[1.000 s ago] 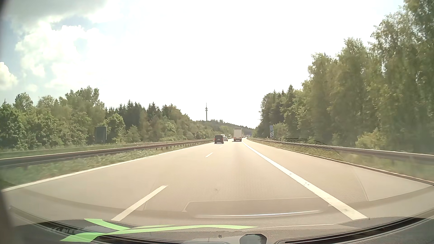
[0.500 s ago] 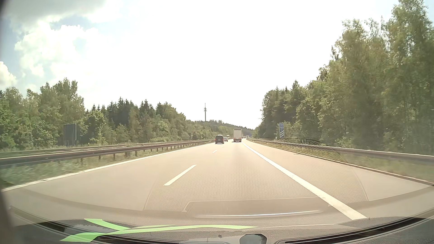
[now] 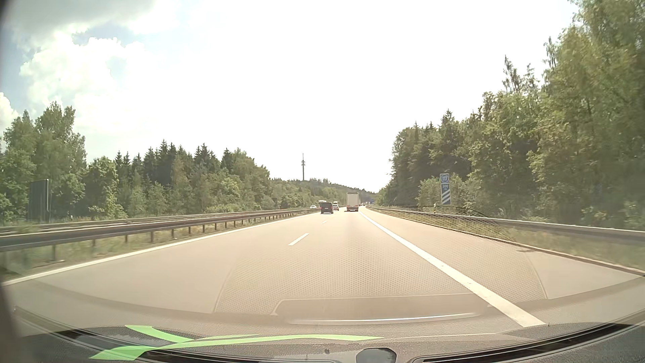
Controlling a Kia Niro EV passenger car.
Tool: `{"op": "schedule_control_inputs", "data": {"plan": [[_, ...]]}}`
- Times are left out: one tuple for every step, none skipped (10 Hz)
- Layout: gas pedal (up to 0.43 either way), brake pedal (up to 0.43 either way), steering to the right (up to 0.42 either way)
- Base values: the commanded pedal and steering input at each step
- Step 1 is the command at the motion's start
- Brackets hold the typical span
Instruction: Follow the waypoints while adhering to traffic rules and regulations
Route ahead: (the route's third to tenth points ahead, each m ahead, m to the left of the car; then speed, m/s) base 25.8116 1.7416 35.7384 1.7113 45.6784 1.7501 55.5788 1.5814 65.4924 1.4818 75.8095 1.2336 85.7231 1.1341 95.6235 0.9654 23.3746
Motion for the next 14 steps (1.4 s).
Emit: {"op": "schedule_control_inputs", "data": {"plan": [[0.248,0.000,-0.003],[0.248,0.000,-0.002],[0.248,0.000,-0.003],[0.248,0.000,-0.002],[0.248,0.000,-0.002],[0.248,0.000,-0.002],[0.248,0.000,-0.002],[0.248,0.000,-0.002],[0.248,0.000,-0.002],[0.248,0.000,-0.002],[0.248,0.000,-0.002],[0.248,0.000,-0.002],[0.248,0.000,-0.002],[0.248,0.000,-0.002]]}}
